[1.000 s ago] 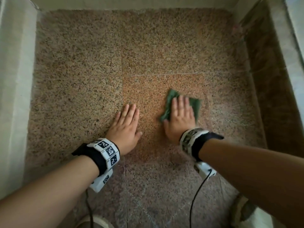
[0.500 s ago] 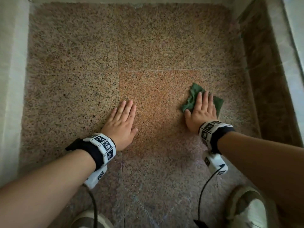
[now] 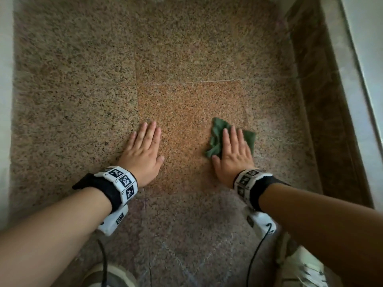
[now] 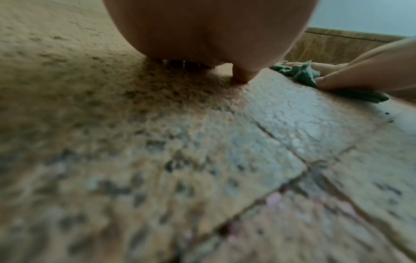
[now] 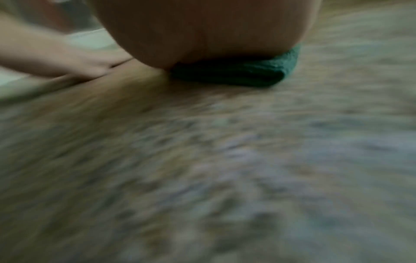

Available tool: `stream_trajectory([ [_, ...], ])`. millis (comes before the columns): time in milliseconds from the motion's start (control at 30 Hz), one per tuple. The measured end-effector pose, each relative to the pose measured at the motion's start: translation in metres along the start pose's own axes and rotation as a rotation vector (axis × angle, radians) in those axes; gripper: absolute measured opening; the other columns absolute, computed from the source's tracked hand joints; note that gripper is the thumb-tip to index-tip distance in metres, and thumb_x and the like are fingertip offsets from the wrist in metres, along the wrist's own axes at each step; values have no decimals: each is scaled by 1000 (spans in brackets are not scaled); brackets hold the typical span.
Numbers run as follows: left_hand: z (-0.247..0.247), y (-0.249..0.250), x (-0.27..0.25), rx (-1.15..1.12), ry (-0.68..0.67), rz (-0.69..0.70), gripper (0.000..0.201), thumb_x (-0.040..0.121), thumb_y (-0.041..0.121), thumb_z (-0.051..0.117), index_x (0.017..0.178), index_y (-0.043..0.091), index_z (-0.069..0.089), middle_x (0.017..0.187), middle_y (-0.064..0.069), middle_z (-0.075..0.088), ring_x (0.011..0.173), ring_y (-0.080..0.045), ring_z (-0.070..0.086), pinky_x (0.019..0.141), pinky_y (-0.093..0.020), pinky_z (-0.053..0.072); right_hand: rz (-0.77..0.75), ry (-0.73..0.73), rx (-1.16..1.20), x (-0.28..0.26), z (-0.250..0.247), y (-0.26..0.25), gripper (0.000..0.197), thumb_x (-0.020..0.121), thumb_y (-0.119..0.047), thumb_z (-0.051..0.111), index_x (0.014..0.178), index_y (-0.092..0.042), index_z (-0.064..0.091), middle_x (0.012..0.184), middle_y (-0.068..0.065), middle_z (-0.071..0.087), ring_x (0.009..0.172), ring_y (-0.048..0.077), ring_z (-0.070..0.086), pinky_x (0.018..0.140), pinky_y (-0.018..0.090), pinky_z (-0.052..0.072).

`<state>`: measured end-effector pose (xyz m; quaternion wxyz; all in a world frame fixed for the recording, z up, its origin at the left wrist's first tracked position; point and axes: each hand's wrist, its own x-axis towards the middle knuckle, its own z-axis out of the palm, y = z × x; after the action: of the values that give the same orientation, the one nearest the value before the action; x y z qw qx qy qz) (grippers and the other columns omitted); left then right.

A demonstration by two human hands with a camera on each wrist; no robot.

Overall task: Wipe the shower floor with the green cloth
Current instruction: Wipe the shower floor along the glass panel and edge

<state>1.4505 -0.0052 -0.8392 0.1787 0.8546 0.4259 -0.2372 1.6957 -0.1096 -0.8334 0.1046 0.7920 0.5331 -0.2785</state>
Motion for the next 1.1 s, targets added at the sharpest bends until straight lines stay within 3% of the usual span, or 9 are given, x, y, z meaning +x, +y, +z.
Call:
stream_trajectory([
  [100, 1, 1, 1, 1, 3, -6, 75, 101, 45, 18, 142, 11, -36, 148, -4, -46, 140, -22, -39, 116, -41, -22, 271, 53, 63, 15, -16, 44, 82, 97, -54, 28, 154, -15, -17, 161, 6, -24, 147, 23, -22, 121, 43, -3],
  [200, 0, 2, 0, -9, 7, -5, 75, 102, 44, 19, 142, 11, -35, 148, -5, -46, 139, -22, -40, 115, -40, -24, 338, 92, 130, 20, -16, 32, 84, 96, -51, 31, 153, -12, -17, 160, 9, -26, 147, 27, -23, 121, 45, -4],
  [333, -5, 5, 1, 8, -59, -16, 74, 102, 45, 17, 140, 10, -36, 146, -7, -48, 138, -25, -41, 117, -44, -20, 85, 21, 44, -2, 6, -21, 88, 95, -52, 30, 149, -12, -26, 154, 10, -37, 141, 30, -35, 118, 46, -13],
  [433, -18, 8, 2, 16, -137, -24, 78, 102, 48, 21, 146, 10, -31, 149, -9, -44, 140, -26, -38, 119, -45, -16, -188, -51, -21, -21, 23, -48, 87, 95, -51, 34, 152, -14, -21, 156, 6, -32, 142, 26, -33, 119, 44, -13],
  [500, -33, 9, 4, 42, -217, -19, 78, 103, 48, 22, 149, 10, -28, 153, -9, -40, 142, -26, -35, 119, -43, -15, -252, -37, -40, -19, 23, -39, 84, 95, -51, 32, 153, -16, -17, 158, 3, -28, 144, 24, -29, 120, 44, -9],
  [633, -62, 17, 11, 151, -321, 48, 82, 102, 50, 26, 149, 11, -29, 152, -6, -42, 144, -24, -32, 121, -44, -8, -10, 60, 53, 0, 0, 9, 81, 97, -52, 29, 154, -18, -18, 160, 1, -26, 146, 20, -25, 121, 39, -9],
  [800, -73, 80, 47, 213, -218, 174, 94, 97, 62, 34, 151, 13, -24, 157, -3, -34, 147, -23, -25, 122, -47, -2, 146, 92, 151, 6, -12, 35, 86, 96, -56, 29, 152, -15, -21, 159, 3, -28, 146, 20, -26, 121, 39, -7],
  [967, -32, 122, 51, 108, -94, 34, 96, 96, 62, 35, 151, 10, -24, 156, -8, -35, 146, -27, -28, 120, -49, -8, 351, 110, 307, 9, -12, 34, 90, 94, -54, 32, 151, -10, -23, 158, 8, -29, 146, 22, -27, 121, 40, -8],
  [1100, -27, 114, 54, 99, -87, 70, 97, 96, 63, 34, 147, 11, -30, 152, -8, -42, 144, -27, -32, 119, -47, -11, 282, 108, 255, 10, -6, 24, 88, 95, -49, 31, 150, -7, -23, 156, 11, -32, 143, 27, -31, 119, 44, -12],
])
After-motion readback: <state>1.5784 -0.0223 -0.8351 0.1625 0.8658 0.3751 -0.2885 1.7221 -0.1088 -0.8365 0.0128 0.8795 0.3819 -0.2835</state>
